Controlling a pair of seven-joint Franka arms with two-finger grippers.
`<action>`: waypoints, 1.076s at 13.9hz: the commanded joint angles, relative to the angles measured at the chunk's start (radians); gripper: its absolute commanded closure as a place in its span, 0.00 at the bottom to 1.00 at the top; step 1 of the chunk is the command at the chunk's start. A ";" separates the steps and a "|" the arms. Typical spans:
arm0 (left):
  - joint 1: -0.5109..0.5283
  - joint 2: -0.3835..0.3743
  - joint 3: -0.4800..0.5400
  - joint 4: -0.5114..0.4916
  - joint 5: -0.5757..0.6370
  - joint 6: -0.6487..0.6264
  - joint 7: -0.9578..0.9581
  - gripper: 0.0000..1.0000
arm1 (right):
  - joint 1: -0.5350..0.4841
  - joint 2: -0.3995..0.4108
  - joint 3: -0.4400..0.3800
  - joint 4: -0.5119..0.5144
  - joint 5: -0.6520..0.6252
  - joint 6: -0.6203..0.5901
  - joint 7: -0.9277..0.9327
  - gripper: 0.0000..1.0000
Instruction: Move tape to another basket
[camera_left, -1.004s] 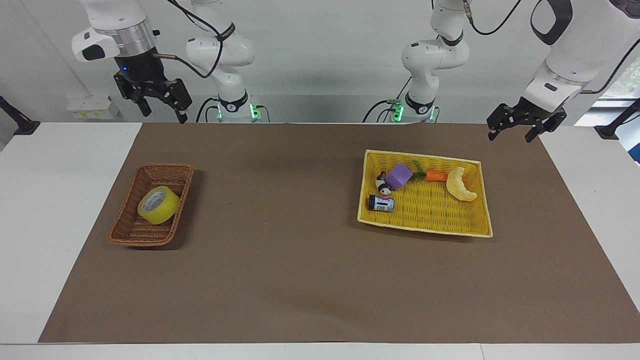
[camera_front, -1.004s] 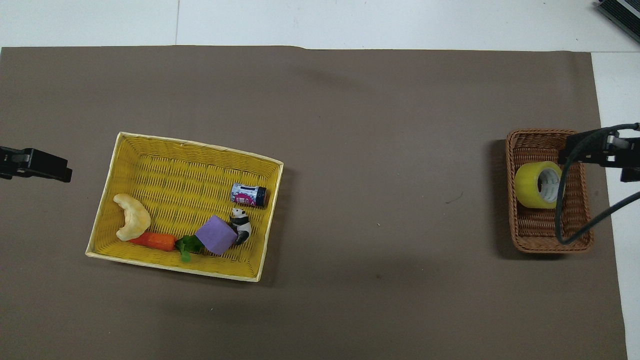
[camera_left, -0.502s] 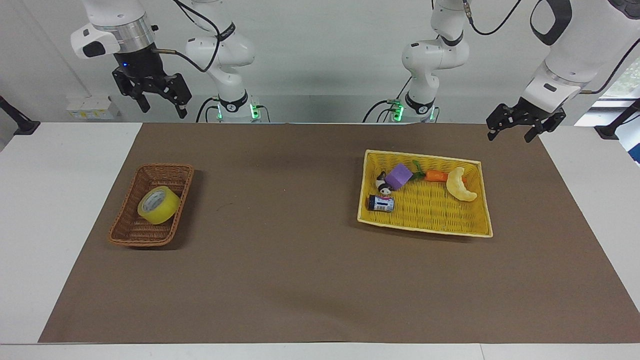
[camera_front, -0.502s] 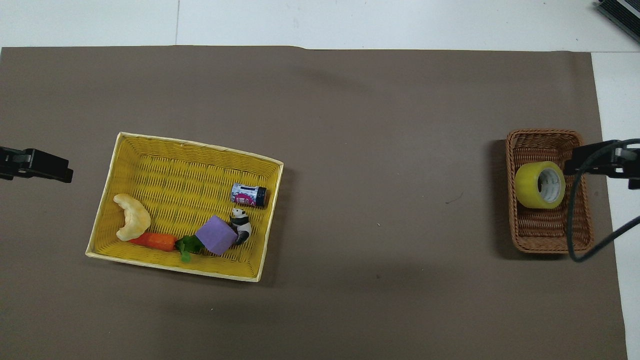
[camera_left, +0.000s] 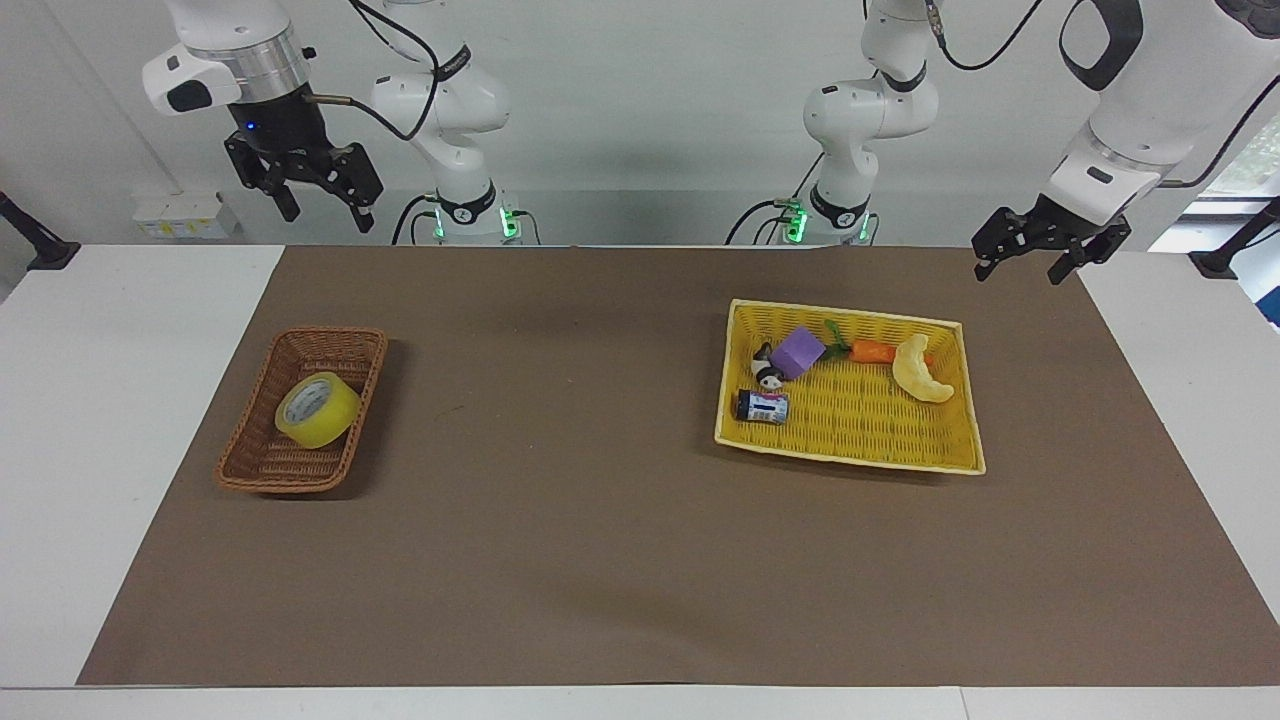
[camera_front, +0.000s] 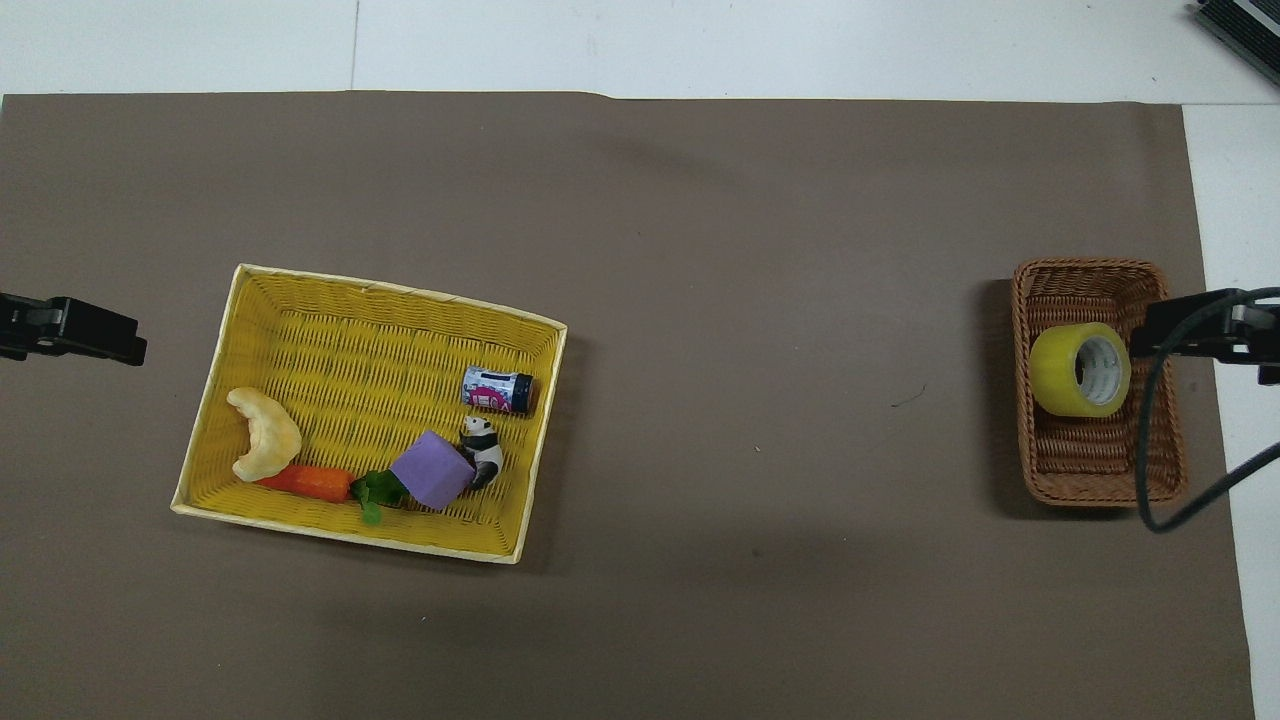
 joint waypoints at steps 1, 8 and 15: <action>-0.001 0.001 -0.002 0.006 0.011 -0.010 -0.012 0.00 | -0.012 -0.024 -0.001 -0.028 0.030 0.001 -0.033 0.00; -0.001 0.000 -0.002 0.003 0.011 -0.012 -0.020 0.00 | -0.020 -0.028 -0.003 -0.031 0.032 0.001 -0.096 0.00; -0.001 0.000 -0.002 0.005 0.011 -0.012 -0.038 0.00 | -0.021 -0.029 -0.003 -0.041 0.032 -0.001 -0.099 0.00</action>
